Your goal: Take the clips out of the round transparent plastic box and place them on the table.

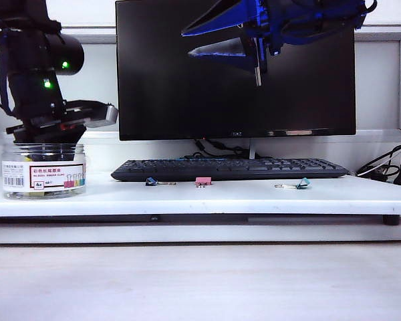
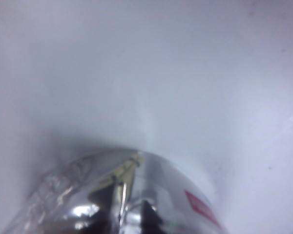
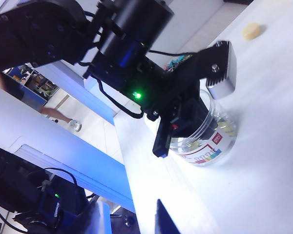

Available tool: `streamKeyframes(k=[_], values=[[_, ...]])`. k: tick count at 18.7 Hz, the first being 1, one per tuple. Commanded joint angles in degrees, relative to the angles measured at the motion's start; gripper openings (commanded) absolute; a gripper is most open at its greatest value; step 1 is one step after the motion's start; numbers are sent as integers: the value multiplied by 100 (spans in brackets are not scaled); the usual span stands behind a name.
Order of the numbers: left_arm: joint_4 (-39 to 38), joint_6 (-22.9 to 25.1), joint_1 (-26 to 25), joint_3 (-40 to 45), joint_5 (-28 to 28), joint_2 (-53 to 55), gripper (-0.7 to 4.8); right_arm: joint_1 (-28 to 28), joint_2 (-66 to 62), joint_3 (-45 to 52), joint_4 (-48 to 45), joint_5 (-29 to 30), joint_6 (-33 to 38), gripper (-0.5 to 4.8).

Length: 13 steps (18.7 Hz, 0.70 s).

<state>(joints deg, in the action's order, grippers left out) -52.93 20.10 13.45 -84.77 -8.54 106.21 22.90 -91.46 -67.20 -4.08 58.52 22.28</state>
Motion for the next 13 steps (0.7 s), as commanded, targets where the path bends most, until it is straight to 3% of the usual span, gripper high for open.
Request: streamKeyframes(k=[1,7,9,13], values=[[28,26,-2,-11,-2,46,82,9,26,-28,-101,9,-50,149],[98,-46,-4,-35,221,68,85,9,26,-28,-98,11,-131,149],[131,-61,-4,-37,234,68,142,9,26,-28,-98,11,-131,149],[179,-107,-4,-37,243,68,142,9,26,-28,-96,13,-131,149]])
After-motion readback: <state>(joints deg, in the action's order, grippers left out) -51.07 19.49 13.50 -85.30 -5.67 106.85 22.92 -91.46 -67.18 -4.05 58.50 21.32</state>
